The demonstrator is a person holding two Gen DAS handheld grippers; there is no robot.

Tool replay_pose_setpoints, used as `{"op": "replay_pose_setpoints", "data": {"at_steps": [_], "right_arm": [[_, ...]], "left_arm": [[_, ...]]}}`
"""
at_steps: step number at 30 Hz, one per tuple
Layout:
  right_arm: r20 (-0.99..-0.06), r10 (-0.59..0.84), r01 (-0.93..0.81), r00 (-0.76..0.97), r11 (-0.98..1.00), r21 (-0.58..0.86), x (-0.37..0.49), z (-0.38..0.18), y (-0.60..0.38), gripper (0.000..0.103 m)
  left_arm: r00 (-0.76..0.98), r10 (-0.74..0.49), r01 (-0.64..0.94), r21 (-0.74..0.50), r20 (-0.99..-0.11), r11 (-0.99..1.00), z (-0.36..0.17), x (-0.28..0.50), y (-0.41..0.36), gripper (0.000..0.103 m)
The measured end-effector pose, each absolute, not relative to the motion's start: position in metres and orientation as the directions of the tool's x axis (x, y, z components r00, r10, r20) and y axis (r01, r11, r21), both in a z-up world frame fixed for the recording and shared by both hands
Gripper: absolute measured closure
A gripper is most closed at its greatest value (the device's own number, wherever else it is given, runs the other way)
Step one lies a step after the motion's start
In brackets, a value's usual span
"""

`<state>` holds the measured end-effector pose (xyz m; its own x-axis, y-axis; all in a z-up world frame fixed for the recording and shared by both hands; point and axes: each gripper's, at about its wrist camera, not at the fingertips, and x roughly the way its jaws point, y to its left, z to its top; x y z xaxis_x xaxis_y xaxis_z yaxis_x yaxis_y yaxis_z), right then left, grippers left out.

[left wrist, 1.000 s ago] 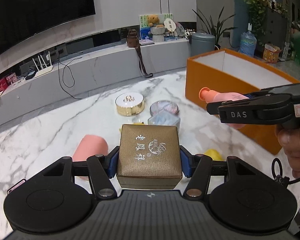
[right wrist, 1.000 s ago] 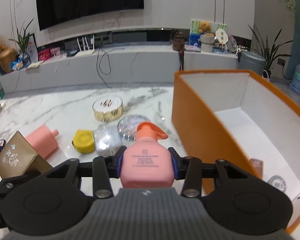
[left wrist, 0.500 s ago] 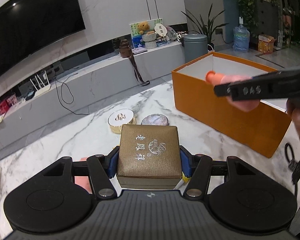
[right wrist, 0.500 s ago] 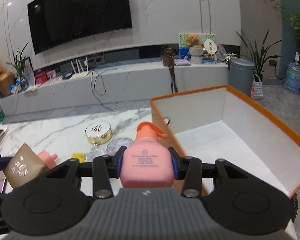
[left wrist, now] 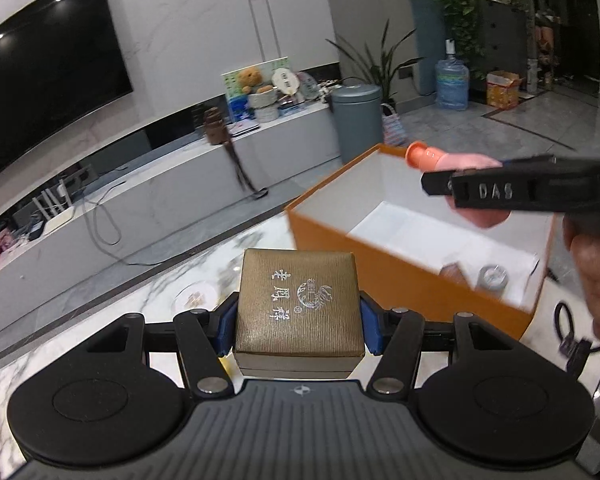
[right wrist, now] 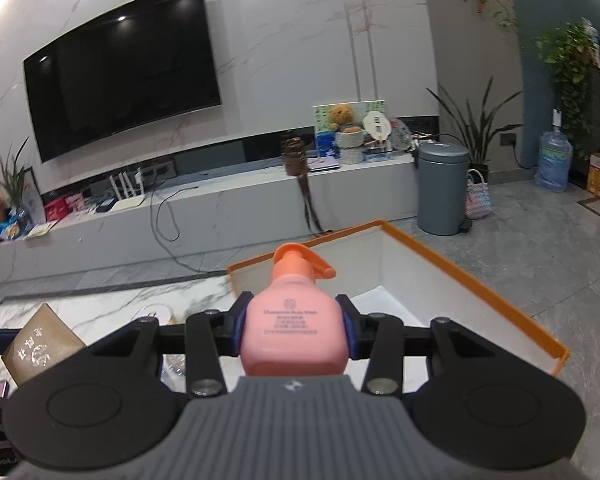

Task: Organize rigid objects
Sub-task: 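Carry the gold box with left tool while right tool carries pink bottle to box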

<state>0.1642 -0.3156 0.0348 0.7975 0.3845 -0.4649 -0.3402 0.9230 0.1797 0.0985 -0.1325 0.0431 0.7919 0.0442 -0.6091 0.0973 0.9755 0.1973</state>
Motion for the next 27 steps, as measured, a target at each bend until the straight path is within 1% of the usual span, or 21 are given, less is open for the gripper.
{"op": "replay_pose_setpoints", "data": {"at_steps": [4, 9, 16, 27], "right_arm": [[-0.463, 0.370, -0.313, 0.806, 0.929, 0.197, 0.175, 0.038, -0.329, 0.059], [-0.470, 0.363, -0.296, 0.804, 0.931, 0.213, 0.190, 0.041, -0.345, 0.059], [-0.472, 0.352, -0.262, 0.808, 0.933, 0.247, 0.210, 0.042, -0.359, 0.059], [-0.560, 0.321, -0.237, 0.764, 0.946, 0.220, 0.243, 0.030, -0.374, 0.059]], "left_arm": [[0.787, -0.002, 0.119, 0.149, -0.617, 0.982, 0.051, 0.120, -0.145, 0.036], [0.781, -0.027, 0.152, 0.148, -0.624, 0.977, 0.055, 0.146, -0.165, 0.035], [0.749, -0.062, 0.207, 0.144, -0.659, 0.968, 0.047, 0.176, -0.186, 0.036], [0.698, -0.073, 0.246, 0.144, -0.712, 0.958, 0.025, 0.219, -0.205, 0.036]]}}
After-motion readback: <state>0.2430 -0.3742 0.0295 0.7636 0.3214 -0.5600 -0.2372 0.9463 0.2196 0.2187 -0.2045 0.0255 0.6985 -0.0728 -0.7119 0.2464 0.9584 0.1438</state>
